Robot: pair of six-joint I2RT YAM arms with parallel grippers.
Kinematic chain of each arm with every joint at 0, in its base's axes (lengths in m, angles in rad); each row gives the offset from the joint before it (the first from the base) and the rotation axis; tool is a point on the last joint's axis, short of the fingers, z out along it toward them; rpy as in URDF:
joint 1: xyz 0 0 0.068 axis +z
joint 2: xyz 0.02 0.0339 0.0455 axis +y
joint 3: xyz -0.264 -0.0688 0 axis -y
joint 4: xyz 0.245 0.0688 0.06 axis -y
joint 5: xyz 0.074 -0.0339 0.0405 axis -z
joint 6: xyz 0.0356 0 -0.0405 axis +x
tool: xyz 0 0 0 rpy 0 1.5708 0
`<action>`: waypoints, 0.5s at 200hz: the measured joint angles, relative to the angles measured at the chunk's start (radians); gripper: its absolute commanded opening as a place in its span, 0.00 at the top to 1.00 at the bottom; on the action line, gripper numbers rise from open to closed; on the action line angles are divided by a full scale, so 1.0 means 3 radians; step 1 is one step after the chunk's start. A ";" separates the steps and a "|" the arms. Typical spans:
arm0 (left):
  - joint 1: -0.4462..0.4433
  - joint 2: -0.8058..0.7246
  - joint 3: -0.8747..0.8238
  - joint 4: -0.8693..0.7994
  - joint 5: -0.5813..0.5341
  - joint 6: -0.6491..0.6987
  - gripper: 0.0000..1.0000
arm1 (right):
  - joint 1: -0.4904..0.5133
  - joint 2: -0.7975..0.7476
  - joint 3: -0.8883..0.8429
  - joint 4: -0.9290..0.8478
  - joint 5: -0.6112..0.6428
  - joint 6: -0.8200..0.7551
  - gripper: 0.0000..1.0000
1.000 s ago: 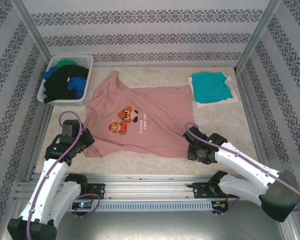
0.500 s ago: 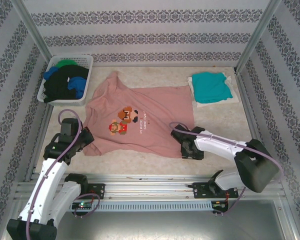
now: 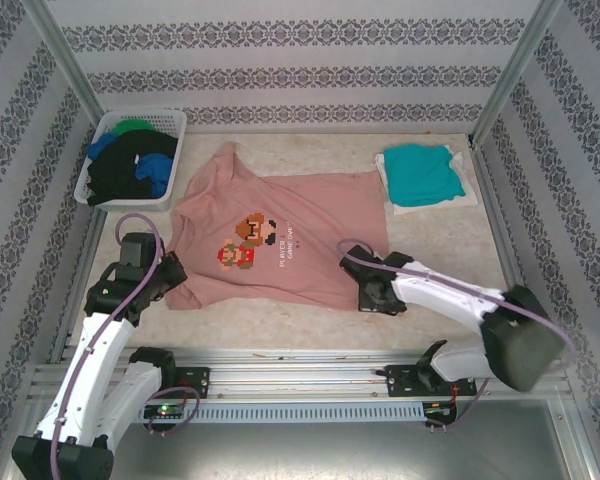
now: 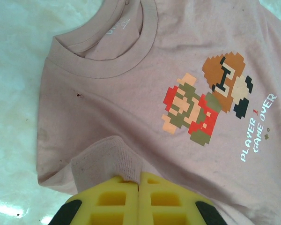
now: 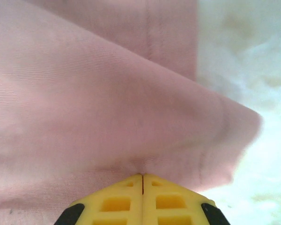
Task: Fold and stack the t-shirts
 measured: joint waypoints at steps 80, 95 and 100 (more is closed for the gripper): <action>0.0000 0.0867 0.0187 0.0198 0.0041 0.0088 1.00 | -0.1130 0.0542 0.1249 0.0004 -0.0296 -0.1071 0.57; 0.0000 0.1175 0.0295 0.0315 0.0048 0.0100 1.00 | -0.0895 0.0413 0.1259 0.0017 -0.0186 -0.1082 0.58; 0.0000 0.1231 0.0318 0.0346 0.0037 0.0106 1.00 | -0.0767 0.0333 0.1218 0.0050 -0.0159 -0.1073 0.58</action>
